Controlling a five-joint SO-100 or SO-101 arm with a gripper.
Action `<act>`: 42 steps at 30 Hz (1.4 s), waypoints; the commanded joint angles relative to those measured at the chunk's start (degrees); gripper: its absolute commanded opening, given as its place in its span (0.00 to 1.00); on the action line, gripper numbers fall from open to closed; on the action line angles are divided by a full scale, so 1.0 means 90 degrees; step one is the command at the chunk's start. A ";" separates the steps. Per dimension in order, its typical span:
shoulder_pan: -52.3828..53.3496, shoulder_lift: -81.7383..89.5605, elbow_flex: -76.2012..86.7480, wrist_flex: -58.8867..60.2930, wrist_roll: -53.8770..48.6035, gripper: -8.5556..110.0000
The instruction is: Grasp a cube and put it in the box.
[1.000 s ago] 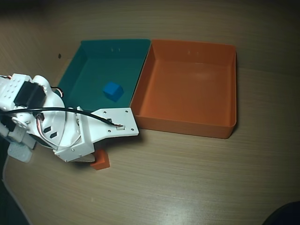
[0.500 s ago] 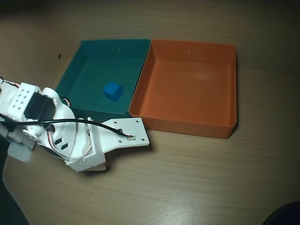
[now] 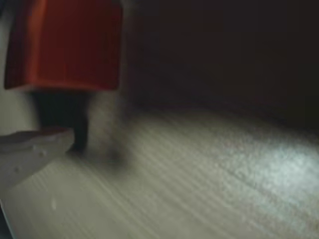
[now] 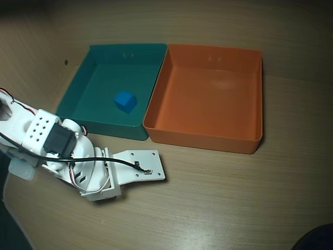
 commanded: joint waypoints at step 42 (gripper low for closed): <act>-0.0127 0.2471 -0.1709 -0.0029 0.0137 0.02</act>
